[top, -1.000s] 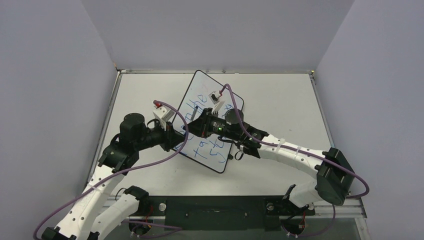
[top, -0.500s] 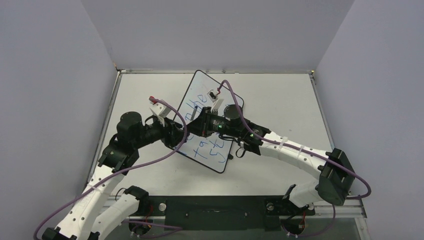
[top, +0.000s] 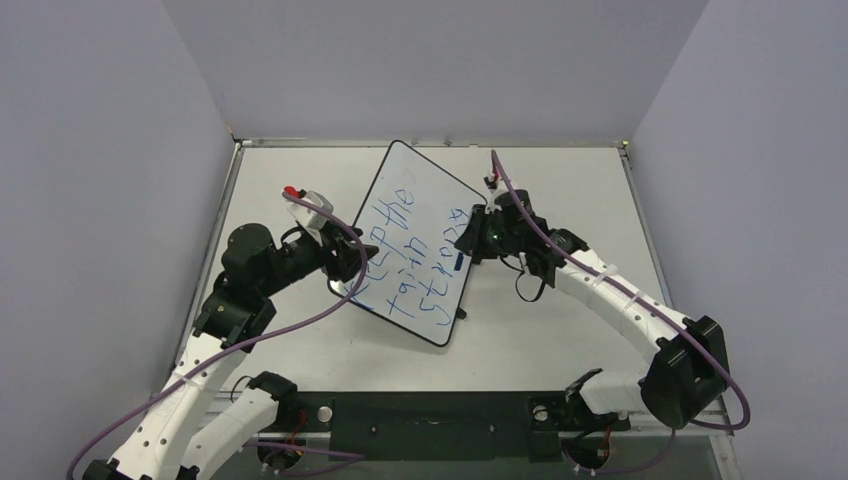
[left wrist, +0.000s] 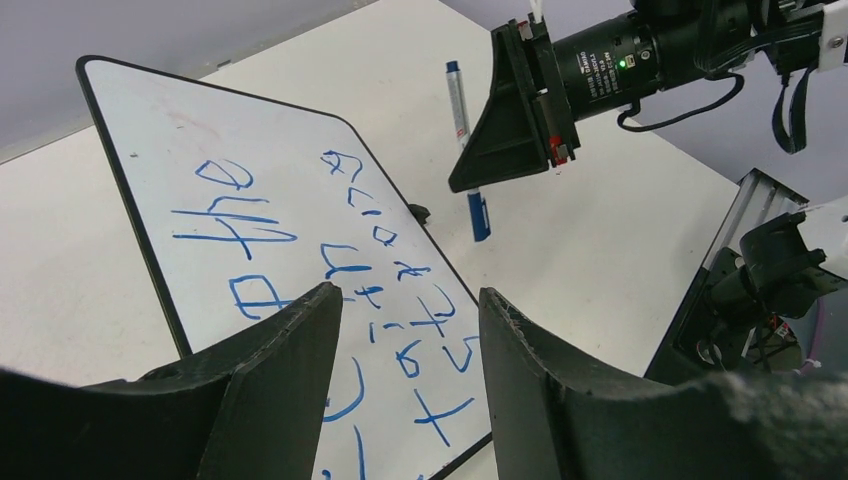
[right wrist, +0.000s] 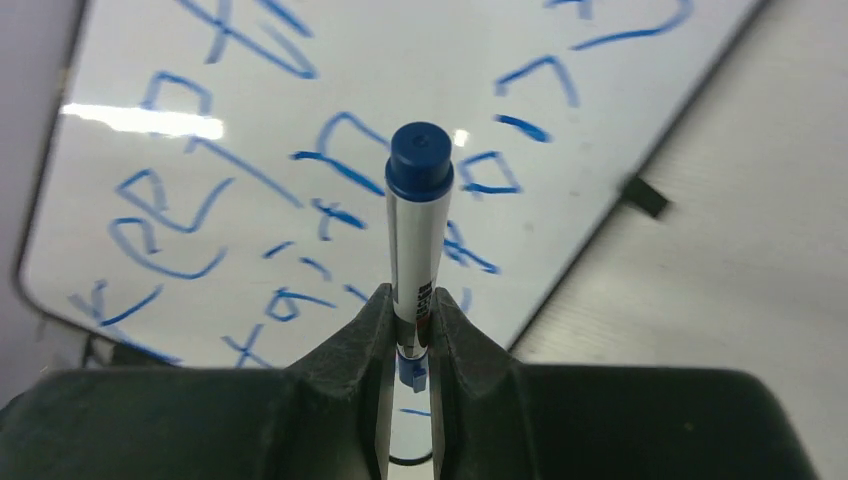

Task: Write a sentence on the whiteboard
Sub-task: Put down the whiteboard marker at the center of the board.

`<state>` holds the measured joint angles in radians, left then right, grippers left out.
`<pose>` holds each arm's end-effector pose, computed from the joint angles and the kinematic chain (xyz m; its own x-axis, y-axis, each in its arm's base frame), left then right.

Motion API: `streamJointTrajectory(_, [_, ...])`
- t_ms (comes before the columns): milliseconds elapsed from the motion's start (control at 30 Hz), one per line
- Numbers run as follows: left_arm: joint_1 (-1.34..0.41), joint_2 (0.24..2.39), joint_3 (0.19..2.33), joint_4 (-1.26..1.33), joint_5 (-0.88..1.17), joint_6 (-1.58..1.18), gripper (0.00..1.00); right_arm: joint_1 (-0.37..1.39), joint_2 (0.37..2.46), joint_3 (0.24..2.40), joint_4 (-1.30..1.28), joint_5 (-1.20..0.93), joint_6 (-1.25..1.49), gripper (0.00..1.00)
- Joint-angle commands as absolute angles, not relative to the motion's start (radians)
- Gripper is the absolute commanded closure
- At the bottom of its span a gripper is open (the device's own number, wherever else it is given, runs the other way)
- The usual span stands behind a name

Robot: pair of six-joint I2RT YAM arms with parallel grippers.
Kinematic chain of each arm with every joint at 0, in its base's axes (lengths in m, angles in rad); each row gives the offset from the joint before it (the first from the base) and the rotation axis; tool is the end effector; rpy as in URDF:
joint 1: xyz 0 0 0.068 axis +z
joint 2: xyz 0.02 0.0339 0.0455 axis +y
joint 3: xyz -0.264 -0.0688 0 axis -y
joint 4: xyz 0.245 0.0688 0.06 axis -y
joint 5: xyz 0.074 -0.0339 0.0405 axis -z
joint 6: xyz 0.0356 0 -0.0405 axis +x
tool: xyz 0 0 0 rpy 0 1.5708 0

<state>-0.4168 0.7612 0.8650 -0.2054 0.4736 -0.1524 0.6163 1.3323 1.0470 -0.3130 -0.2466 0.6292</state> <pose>0.1502 -0.0843 0.3699 -0.2093 -0.0551 -0.9763 0.7521 0.6290 -0.1968 0.2392 0.1801 0.2975 -0.7983 0.1339 -0.5871 -0.3158 0.7371 0.5974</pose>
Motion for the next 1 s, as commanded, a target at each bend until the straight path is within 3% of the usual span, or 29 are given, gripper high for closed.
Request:
streamJointTrajectory(0, [-0.412,0.755,0.917,-0.166,0.432,-0.145,0.5,0.56,1.272,1.028,-0.536,-0.037,0.516,1.0])
streamJointTrajectory(267, [-0.411,0.764,0.931,-0.202,0.348,-0.138,0.5,0.494,1.331,0.943,-0.638,0.194,0.503,1.0])
streamJointTrajectory(767, [-0.413,0.764,0.932,-0.216,0.316,-0.126,0.5,0.482,1.555,0.898,-0.607,0.274,0.507,1.0])
streamJointTrajectory(800, [-0.412,0.762,0.932,-0.216,0.315,-0.125,0.5,0.482,1.562,0.896,-0.605,0.274,0.506,0.96])
streamJointTrajectory(867, [-0.411,0.761,0.93,-0.217,0.313,-0.125,0.5,0.481,1.562,0.893,-0.601,0.282,0.507,0.76])
streamJointTrajectory(900, [-0.411,0.76,0.93,-0.217,0.312,-0.124,0.5,0.48,1.56,0.892,-0.601,0.289,0.507,0.59])
streamJointTrajectory(933, [-0.411,0.761,0.93,-0.217,0.312,-0.125,0.5,0.48,1.557,0.89,-0.6,0.293,0.508,0.51])
streamJointTrajectory(967, [-0.412,0.762,0.93,-0.217,0.311,-0.124,0.5,0.478,1.554,0.89,-0.6,0.3,0.509,0.36])
